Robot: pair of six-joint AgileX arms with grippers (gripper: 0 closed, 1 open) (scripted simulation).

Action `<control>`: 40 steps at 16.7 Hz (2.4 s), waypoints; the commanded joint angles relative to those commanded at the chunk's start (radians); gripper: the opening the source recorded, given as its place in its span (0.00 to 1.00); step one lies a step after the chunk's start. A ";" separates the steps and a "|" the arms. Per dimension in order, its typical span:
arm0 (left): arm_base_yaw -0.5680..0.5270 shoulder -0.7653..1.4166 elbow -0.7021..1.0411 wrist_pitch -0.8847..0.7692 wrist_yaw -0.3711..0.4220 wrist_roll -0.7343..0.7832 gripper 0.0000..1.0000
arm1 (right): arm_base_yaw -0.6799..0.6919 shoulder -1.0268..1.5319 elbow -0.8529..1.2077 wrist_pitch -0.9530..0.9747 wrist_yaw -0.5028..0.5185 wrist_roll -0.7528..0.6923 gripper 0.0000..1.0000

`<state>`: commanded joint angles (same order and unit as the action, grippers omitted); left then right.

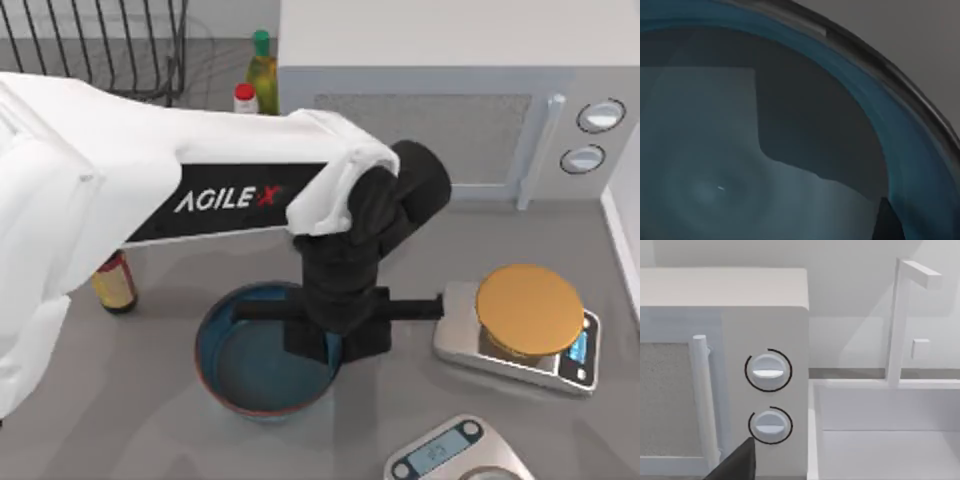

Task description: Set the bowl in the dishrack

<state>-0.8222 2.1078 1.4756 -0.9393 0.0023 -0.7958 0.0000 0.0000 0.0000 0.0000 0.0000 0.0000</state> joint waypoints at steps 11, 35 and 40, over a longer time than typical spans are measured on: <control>-0.009 0.017 0.659 -0.660 -0.001 -0.012 0.00 | 0.000 0.000 0.000 0.000 0.000 0.000 1.00; 0.655 -0.649 0.107 0.129 0.136 0.570 0.00 | 0.000 0.000 0.000 0.000 0.000 0.000 1.00; 0.886 -0.965 -0.205 0.520 0.177 0.757 0.00 | 0.000 0.000 0.000 0.000 0.000 0.000 1.00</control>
<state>0.0634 1.1424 1.2711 -0.4196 0.1796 -0.0390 0.0000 0.0000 0.0000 0.0000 0.0000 0.0000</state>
